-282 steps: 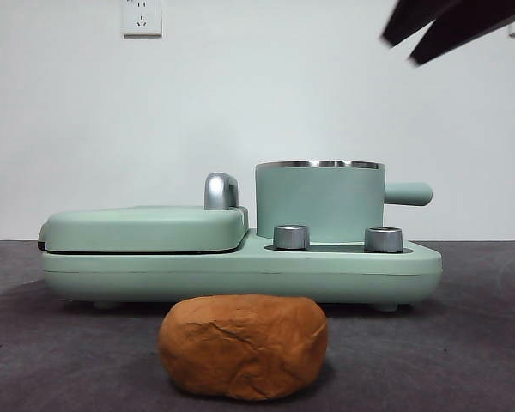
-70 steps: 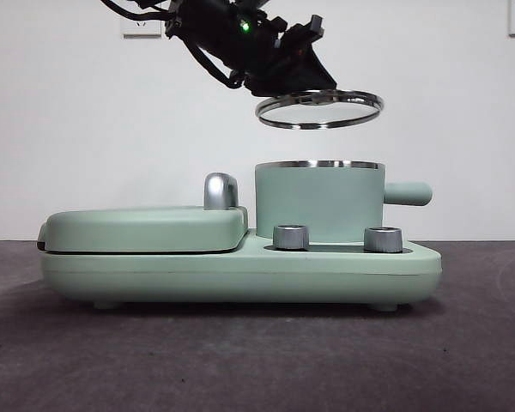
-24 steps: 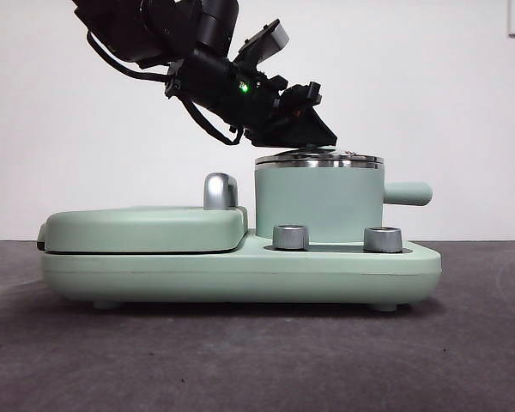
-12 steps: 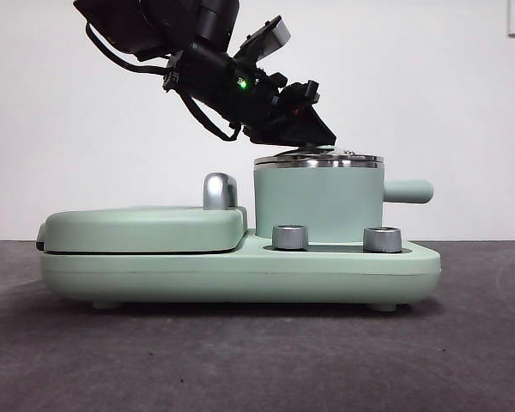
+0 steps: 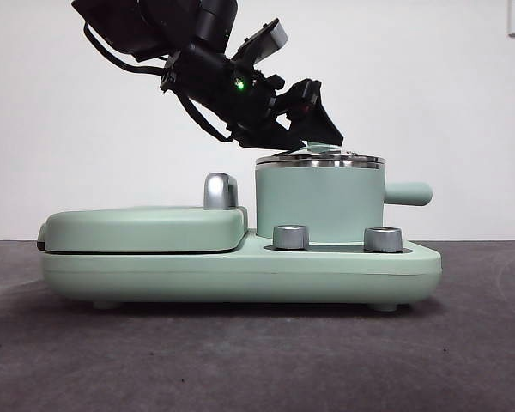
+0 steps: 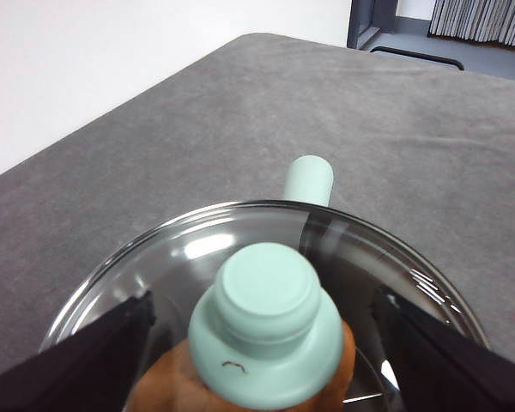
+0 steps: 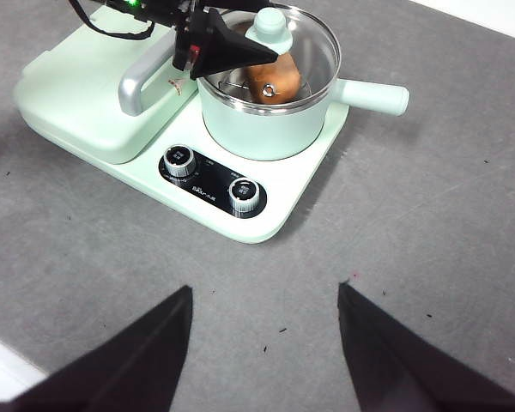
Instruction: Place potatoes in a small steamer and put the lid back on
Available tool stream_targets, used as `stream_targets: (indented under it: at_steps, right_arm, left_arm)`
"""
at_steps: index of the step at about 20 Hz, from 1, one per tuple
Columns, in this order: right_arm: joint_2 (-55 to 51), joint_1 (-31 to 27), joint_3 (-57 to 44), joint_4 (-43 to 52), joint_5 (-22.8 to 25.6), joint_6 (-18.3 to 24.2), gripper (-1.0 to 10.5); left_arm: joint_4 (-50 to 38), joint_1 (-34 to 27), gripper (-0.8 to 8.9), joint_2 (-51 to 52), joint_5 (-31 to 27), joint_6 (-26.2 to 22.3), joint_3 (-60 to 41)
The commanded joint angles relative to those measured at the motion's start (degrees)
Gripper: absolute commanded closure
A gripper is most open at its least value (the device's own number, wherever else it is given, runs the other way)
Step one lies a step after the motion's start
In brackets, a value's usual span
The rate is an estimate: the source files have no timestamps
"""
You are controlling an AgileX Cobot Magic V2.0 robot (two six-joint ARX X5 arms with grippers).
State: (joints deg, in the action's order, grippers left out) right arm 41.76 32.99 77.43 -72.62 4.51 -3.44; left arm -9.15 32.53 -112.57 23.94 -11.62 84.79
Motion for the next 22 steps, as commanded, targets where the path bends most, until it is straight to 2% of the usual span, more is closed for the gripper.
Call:
stream_targets:
  at_steps: [1, 5, 8, 13, 15, 19, 22]
  right_arm:
    - [0.5, 0.4, 0.6, 0.5, 0.0, -0.6, 6.8]
    - [0.5, 0.4, 0.6, 0.5, 0.0, -0.6, 6.8]
    - [0.5, 0.4, 0.6, 0.6, 0.0, -0.4, 6.8]
    - [0.5, 0.4, 0.6, 2.2, -0.2, -0.2, 6.8]
    - [0.5, 0.4, 0.6, 3.6, -0.7, 0.0, 6.8]
    - [1.0, 0.4, 0.6, 4.5, -1.6, 0.0, 6.8]
    - [1.8, 0.4, 0.6, 4.5, -1.6, 1.0, 6.8]
  left_arm:
    - [0.3, -0.1, 3.76, 3.5, -0.1, 2.3, 1.0]
    - [7.8, -2.2, 3.85, 11.7, 0.4, 3.0, 1.0]
    - [14.8, -5.0, 3.85, 18.4, 3.5, 5.4, 1.0]
    - [28.8, -11.6, 3.85, 30.2, 11.6, 4.9, -0.4]
    - [34.2, -14.4, 3.85, 35.2, 12.1, 3.7, -2.0]
    - [41.2, -19.6, 3.85, 48.1, 12.0, 3.3, -11.5]
    - [41.3, -22.2, 3.85, 59.9, 11.8, 8.4, -21.7]
